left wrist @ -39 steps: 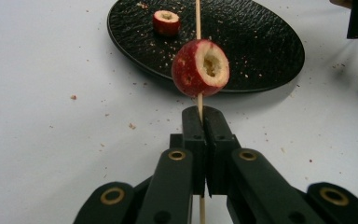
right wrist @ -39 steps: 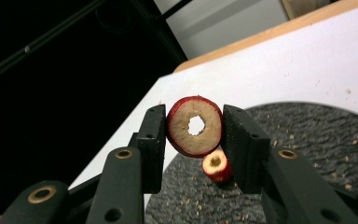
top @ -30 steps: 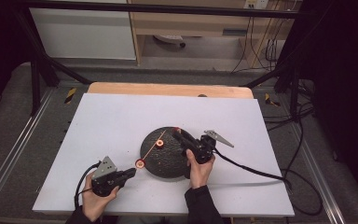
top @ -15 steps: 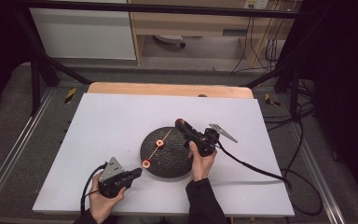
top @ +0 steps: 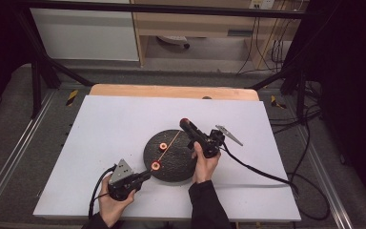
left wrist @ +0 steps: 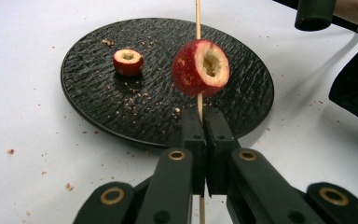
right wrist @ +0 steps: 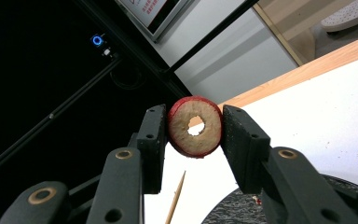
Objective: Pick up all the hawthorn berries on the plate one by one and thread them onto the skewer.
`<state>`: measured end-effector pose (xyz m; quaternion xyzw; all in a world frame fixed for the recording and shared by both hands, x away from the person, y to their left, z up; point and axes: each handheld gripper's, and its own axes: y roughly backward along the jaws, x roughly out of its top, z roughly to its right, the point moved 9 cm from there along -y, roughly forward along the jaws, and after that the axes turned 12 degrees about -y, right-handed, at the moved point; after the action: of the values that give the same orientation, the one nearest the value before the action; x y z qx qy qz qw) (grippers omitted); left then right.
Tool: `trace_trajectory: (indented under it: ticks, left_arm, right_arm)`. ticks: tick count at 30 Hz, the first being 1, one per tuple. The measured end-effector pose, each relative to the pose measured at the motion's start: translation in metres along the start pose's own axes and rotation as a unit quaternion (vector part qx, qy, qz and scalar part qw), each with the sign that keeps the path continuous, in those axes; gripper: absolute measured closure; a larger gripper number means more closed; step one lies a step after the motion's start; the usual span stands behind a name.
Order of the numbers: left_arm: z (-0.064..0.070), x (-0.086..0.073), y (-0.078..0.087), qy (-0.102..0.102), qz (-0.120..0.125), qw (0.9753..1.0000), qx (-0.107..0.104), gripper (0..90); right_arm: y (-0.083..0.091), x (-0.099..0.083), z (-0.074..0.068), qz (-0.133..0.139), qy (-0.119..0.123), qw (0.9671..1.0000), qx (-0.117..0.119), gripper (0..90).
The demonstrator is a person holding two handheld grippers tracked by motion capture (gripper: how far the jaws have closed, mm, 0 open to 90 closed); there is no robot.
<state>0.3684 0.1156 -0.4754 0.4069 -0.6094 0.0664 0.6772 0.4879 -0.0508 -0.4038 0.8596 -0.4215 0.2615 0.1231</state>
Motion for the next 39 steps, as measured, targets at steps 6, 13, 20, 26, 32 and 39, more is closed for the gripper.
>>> trace_trajectory:
  ticks: [6,13,20,26,32,39]
  left_arm:
    - [0.001,0.002,-0.001,0.003,0.003,1.0,0.0,88.2]
    - [0.002,0.005,-0.004,0.004,0.008,1.0,0.0,88.2]
    - [0.003,0.007,-0.006,0.004,0.009,0.9999,0.004,88.2]
    - [0.002,0.007,-0.006,0.006,0.011,0.9999,0.007,88.2]
    - [0.003,0.008,-0.006,0.005,0.014,0.9999,0.007,88.2]
    - [0.004,0.012,-0.01,0.015,0.016,0.9997,0.015,88.2]
  right_arm:
    - [0.0,0.001,-0.001,0.007,-0.007,0.9999,0.003,61.5]
    - [0.0,-0.001,-0.001,0.009,-0.012,0.9999,0.007,61.5]
    - [0.001,-0.001,-0.002,0.014,-0.016,0.9997,0.011,61.5]
    - [0.001,0.0,-0.003,0.018,-0.019,0.9996,0.014,61.6]
    - [0.001,-0.001,-0.003,0.016,-0.021,0.9995,0.015,61.6]
    - [0.0,-0.002,-0.003,0.02,-0.025,0.9993,0.019,61.6]
